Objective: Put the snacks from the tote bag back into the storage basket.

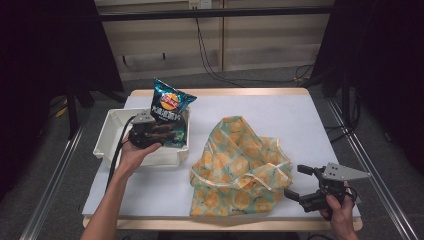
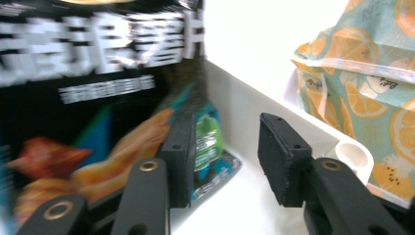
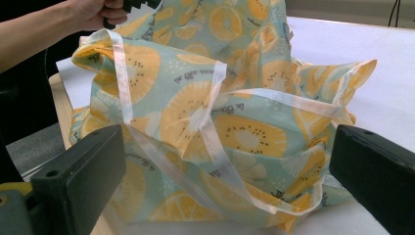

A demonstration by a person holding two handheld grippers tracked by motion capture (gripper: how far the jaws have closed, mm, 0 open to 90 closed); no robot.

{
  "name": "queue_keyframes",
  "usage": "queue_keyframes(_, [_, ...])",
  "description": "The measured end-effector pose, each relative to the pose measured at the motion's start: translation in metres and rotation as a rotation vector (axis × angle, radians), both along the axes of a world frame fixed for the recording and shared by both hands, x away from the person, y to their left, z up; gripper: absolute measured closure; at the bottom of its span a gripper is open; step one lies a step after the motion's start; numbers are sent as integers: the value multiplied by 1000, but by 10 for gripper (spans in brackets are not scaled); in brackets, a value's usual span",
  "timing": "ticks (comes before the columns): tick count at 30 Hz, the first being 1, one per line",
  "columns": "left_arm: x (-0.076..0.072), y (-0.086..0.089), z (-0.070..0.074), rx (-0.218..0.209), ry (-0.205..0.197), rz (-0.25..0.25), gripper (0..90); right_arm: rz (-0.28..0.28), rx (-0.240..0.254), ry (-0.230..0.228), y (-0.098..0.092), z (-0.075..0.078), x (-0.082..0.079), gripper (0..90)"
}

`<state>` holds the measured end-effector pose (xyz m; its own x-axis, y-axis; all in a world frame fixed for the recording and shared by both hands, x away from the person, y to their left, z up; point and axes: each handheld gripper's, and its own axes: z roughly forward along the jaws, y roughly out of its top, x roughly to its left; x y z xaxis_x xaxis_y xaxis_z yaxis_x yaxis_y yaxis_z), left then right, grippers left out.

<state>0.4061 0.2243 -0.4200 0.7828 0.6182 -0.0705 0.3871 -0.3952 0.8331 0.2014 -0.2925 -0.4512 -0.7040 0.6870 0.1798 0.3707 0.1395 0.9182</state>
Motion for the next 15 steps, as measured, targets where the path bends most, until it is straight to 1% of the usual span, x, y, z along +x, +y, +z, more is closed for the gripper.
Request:
queue_keyframes(1, [2,6,1,1,-9,17,546,-1,2,1,0,0,0,0])
queue_keyframes(2, [4,12,2,-14,-4,30,534,-1,3,2,0,0,0,0])
queue_keyframes(3, [6,19,3,-37,1,48,526,-3,3,1,0,0,0,0])
queue_keyframes(4, [8,24,4,-38,-5,56,525,-2,1,0,0,0,1,0])
queue_keyframes(5, [9,29,4,-49,-4,75,517,0,1,-1,0,0,1,0])
queue_keyframes(6, [11,34,3,-61,-2,85,499,-1,2,1,0,-1,1,0])
queue_keyframes(7, [13,40,2,-65,-3,107,495,0,1,2,0,-1,1,0])
queue_keyframes(9, [17,47,-2,-72,9,131,475,1,1,5,0,-1,1,0])
queue_keyframes(11, [21,54,-7,-47,13,159,447,1,1,5,1,-1,1,0])
queue_keyframes(12, [25,58,-12,-62,34,163,408,1,2,8,1,-1,1,0])
queue_keyframes(13, [26,60,-16,-52,41,171,383,3,2,3,1,-1,1,0])
queue_keyframes(14, [27,61,-19,-43,47,177,339,3,2,2,1,-1,1,0])
queue_keyframes(15, [29,62,-24,-22,68,176,313,4,1,4,0,-1,1,0])
